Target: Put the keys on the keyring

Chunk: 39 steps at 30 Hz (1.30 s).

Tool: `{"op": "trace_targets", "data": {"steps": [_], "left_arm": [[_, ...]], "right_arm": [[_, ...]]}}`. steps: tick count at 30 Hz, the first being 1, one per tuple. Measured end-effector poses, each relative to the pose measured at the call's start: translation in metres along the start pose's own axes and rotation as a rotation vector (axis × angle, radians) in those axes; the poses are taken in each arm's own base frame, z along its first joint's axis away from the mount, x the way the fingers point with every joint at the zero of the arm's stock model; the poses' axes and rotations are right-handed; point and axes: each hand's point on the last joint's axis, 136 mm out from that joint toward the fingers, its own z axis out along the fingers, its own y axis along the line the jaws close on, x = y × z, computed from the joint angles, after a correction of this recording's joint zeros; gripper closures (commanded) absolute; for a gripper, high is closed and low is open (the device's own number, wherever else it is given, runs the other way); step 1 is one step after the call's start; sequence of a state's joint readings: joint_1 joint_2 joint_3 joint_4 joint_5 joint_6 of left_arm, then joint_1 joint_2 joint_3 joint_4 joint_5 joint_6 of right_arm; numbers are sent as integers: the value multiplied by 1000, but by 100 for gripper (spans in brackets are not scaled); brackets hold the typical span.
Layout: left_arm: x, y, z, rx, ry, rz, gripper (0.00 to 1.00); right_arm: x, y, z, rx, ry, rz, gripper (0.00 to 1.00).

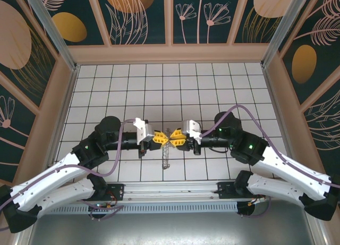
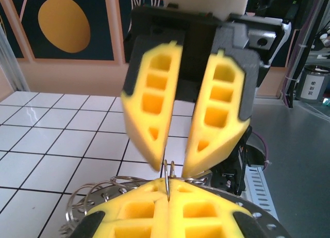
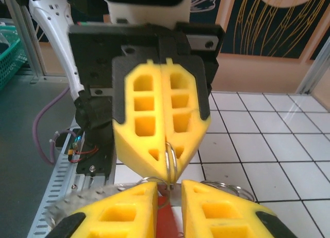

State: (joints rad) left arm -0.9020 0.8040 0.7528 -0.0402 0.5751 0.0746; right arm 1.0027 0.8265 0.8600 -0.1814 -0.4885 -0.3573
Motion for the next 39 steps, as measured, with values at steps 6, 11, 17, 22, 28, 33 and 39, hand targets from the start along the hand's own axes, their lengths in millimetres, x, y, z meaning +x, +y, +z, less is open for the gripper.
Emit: {"op": "trace_targets", "data": {"steps": [6, 11, 17, 22, 28, 33, 39], "left_arm": [[-2, 0, 1, 1, -1, 1, 100], [-2, 1, 0, -6, 3, -1, 100], [0, 3, 1, -11, 12, -7, 100], [0, 3, 1, -11, 11, -6, 100], [0, 4, 1, -17, 12, -4, 100], [1, 7, 0, -31, 16, -6, 100], [8, 19, 3, -86, 80, -24, 68]], "right_arm": [[-10, 2, -6, 3, -39, -24, 82], [0, -1, 4, -3, -8, -7, 80], [4, -5, 9, -1, 3, 1, 79], [3, -6, 9, 2, -1, -1, 78], [3, -7, 9, 6, -5, 2, 100], [4, -10, 9, 16, 1, 19, 100], [13, -15, 10, 43, 36, 29, 100]]}}
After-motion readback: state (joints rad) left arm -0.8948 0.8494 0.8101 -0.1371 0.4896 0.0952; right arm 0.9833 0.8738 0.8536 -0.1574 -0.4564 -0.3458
